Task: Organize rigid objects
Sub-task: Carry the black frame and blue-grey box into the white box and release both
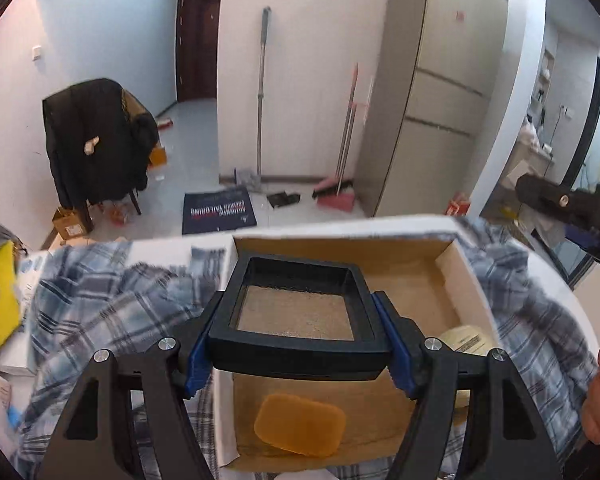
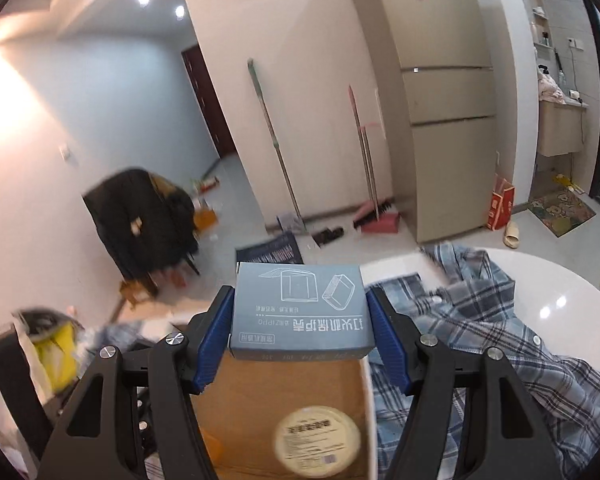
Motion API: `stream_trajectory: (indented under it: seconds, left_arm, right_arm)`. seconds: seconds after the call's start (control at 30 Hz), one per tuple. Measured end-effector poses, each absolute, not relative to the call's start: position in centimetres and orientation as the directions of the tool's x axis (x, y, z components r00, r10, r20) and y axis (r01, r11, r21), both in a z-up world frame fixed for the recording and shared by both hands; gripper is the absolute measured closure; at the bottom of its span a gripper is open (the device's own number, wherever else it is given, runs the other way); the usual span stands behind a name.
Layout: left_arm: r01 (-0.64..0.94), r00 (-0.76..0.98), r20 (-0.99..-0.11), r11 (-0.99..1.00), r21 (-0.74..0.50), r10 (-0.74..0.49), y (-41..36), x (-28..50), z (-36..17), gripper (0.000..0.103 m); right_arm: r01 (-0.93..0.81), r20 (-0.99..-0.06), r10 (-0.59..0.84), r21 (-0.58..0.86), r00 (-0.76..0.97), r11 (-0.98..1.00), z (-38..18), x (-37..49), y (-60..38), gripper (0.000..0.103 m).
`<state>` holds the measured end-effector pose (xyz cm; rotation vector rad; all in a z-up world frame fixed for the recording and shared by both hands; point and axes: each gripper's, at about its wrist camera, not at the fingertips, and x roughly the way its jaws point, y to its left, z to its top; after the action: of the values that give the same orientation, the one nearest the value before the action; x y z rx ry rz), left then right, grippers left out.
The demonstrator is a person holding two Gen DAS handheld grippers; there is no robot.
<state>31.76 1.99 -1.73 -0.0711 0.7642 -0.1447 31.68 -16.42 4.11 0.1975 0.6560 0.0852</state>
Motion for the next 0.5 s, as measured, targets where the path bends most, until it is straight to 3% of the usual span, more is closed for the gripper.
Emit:
stream_trajectory:
  seconds: [0.27, 0.5]
  left_arm:
    - [0.117, 0.648, -0.748, 0.99, -0.082, -0.139, 0.0, 32.9, -4.5, 0.03]
    - [0.111, 0.621, -0.776, 0.993, -0.049, -0.108, -0.6, 33.5, -6.0, 0.03]
  right_arm:
    - [-0.05, -0.694, 0.158, 0.173, 0.702, 0.984, 0.0, 33.9, -15.9, 0.038]
    - [-0.072, -0.709, 0.161, 0.154, 0.686, 0.985, -0.9, 34.2, -15.4, 0.038]
